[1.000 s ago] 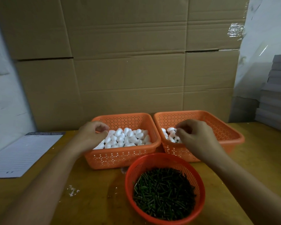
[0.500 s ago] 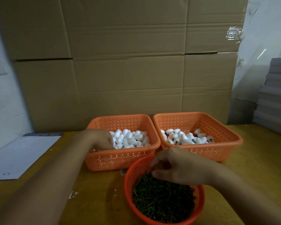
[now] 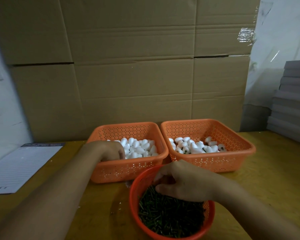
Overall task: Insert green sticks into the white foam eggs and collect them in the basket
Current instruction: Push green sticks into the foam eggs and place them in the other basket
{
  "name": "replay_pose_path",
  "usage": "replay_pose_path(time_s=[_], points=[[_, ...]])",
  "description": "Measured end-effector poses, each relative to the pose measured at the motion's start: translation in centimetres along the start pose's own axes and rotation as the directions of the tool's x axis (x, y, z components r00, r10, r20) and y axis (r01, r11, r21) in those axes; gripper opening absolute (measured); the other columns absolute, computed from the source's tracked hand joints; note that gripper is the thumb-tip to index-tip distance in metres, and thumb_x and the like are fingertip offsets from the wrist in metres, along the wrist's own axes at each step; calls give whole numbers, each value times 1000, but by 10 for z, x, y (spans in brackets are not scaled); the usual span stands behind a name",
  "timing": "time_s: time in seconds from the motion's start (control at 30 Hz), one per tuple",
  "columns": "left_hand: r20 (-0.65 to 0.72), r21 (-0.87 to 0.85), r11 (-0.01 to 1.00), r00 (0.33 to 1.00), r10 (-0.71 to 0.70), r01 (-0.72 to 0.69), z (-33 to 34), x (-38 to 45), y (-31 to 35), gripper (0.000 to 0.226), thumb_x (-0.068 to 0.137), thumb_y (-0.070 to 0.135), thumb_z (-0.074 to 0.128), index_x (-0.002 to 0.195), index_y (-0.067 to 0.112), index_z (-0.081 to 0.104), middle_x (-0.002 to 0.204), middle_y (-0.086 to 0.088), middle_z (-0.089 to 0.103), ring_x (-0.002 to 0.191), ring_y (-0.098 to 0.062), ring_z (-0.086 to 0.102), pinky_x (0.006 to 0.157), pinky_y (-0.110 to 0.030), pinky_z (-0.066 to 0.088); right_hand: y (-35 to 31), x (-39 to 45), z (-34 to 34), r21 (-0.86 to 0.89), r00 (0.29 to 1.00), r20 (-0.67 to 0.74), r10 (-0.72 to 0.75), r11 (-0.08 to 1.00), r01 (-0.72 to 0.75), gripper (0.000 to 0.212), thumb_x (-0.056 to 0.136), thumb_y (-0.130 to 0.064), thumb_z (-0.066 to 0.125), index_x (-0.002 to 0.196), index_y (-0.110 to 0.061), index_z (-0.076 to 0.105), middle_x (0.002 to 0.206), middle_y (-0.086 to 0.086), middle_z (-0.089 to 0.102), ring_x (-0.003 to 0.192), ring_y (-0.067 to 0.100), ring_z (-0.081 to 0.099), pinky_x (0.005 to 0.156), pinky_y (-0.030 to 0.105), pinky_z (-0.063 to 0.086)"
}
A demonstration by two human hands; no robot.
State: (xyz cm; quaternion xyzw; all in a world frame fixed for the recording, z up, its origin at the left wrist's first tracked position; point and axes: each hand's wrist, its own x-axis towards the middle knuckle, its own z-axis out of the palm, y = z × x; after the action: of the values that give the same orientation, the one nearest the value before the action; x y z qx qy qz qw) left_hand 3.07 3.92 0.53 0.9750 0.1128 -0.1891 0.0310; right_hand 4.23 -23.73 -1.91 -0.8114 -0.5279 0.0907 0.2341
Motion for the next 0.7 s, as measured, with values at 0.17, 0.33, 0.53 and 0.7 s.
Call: replay_pose_path(time_s=[0.17,0.33,0.53,0.7], points=[[40,-45,999,999,-4,6,2,-3,1,25,98,29,58,120,39,65,162,-3,26,142,-28,34,111,-44,37,0,1,2,-17,1000,-19,-15,1000,14,21,93,-39,63,113,-35,67,91,-34,62,91,-15,59,74,6,40],[-10,-105,994,1000,23,-24,4,-2,-2,27,98,20,57,120,34,67,151,1,43,139,-23,40,109,-37,39,-3,0,-1,-4,1000,-19,-21,1000,21,17,95,-34,63,110,-31,70,95,-29,66,91,-12,61,76,6,43],[-241,-279,952,969,57,-125,9,-2,-17,26,93,23,70,118,31,65,140,1,56,121,-15,57,100,-33,49,-6,-2,-3,-11,1000,-9,-16,1000,16,17,95,-33,62,109,-29,72,107,-18,71,95,-6,63,86,20,52],[-549,-367,876,833,66,-312,13,-11,-23,38,88,6,64,107,39,63,112,16,63,101,-5,62,80,-21,50,-3,0,0,-20,999,-22,-36,999,36,17,95,-34,62,110,-33,70,101,-29,67,94,-12,61,79,8,44]])
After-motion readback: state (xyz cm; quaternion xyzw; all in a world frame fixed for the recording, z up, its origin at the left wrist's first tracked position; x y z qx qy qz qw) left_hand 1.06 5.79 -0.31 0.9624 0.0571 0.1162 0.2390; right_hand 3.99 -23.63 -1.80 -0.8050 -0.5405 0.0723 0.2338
